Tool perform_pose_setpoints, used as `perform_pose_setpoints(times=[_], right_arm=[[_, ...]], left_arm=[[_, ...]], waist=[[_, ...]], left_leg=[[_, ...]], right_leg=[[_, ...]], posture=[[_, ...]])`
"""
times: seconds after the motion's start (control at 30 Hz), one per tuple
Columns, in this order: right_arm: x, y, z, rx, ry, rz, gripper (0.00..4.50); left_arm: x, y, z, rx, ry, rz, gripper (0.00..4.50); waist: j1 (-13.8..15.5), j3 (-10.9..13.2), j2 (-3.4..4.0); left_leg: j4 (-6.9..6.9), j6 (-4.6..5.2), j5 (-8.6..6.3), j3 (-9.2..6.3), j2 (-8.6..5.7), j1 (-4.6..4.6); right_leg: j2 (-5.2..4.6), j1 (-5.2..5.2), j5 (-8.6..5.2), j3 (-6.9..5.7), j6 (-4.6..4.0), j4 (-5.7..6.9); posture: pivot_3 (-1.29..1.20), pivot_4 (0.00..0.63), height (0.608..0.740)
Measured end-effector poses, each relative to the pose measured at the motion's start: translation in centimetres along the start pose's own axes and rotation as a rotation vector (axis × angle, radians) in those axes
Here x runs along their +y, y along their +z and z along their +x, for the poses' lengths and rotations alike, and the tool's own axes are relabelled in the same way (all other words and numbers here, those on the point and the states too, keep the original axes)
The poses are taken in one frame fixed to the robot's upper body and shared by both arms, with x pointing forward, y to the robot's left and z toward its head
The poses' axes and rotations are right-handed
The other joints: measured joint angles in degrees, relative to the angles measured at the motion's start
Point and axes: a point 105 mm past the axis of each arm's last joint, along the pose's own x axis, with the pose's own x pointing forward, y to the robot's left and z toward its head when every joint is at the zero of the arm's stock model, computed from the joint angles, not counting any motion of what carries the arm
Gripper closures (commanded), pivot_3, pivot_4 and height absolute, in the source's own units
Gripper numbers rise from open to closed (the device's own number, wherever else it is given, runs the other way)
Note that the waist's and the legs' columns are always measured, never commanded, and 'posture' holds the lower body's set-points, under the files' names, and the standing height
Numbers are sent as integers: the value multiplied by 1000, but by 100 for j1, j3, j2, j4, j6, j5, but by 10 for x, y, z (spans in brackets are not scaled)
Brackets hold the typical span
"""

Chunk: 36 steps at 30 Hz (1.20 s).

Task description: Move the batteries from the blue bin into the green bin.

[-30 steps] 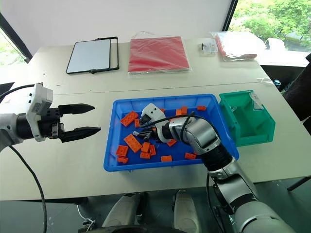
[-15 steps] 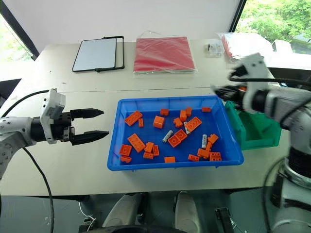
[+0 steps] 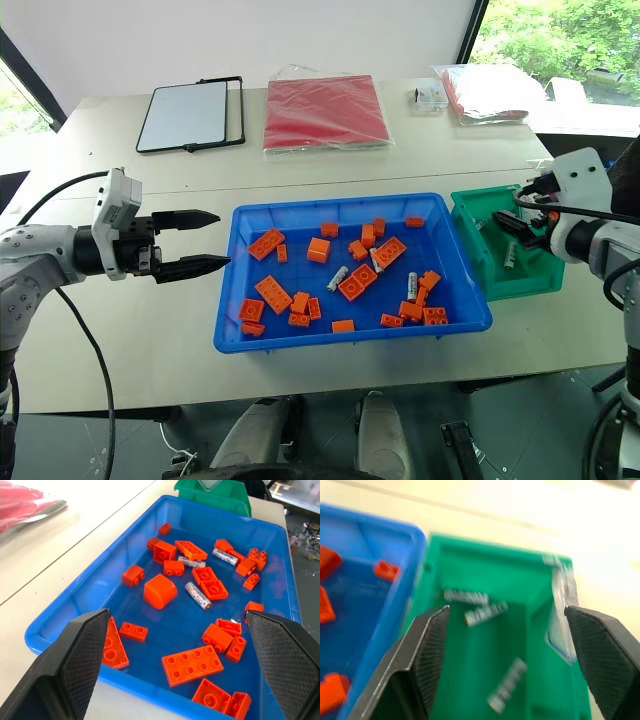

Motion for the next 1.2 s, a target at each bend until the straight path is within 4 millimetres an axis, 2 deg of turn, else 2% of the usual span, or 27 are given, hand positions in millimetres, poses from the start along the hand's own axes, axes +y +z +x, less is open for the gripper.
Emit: perform_pose_setpoints(times=[0.1, 0.23, 0.4, 0.53, 0.63, 0.8, 0.9, 1.2], right_arm=[[44, 19, 2, -67, 209, -80, 1044], [112, 13, 13, -45, 538, -246, 1044], [153, 8, 43, -22, 752, -419, 1044], [180, -5, 67, 2, 866, -517, 1044], [190, -13, 77, 11, 922, -586, 1044], [183, -12, 88, 6, 940, -682, 1044], [179, -18, 92, 25, 962, -730, 1044], [179, -21, 90, 19, 1046, -815, 1044]], left_arm=[[0, 0, 0, 1, -1, -3, 0], [-2, -1, 0, 6, -4, -6, 0], [-2, 1, 1, 0, -7, 1, 0], [-3, 1, 1, 2, 2, 0, 0], [-8, -1, 0, 1, 6, -5, 0], [-10, -1, -5, -5, 42, -14, 0], [-11, 2, -7, -13, 58, -7, 0], [-10, 2, -12, -25, 96, -12, 0]], waist=[[6, 0, -1], [1, 1, -2], [-7, 1, -5], [-5, 2, -5], [1, 3, -5], [-3, 3, -5], [-1, 3, -5], [-5, 3, -4]], left_leg=[[0, 1, -1, -7, 1, -1], [11, 2, -1, -5, -1, -1], [15, 1, -1, -7, -1, 1], [9, 0, -1, -8, -2, -1], [10, -1, -1, -9, -4, -2], [12, -3, 0, -10, -5, 1], [10, -4, -1, -11, -5, 1], [10, -5, 0, -12, -4, 2]], right_leg=[[1, 2, 0, -3, 1, -1], [0, 8, 0, -5, 1, -3], [4, 9, 0, -5, 1, -2], [4, 3, 2, -5, 4, -1], [3, 3, 2, -4, 4, 0], [5, 4, 4, -5, 5, 3], [6, 3, 4, -5, 6, 3], [7, 3, 4, -5, 6, 5]], posture=[[0, 150, 731], [0, 150, 731], [0, 150, 731], [0, 150, 731], [0, 150, 731], [0, 150, 731], [0, 150, 731], [0, 150, 731]])
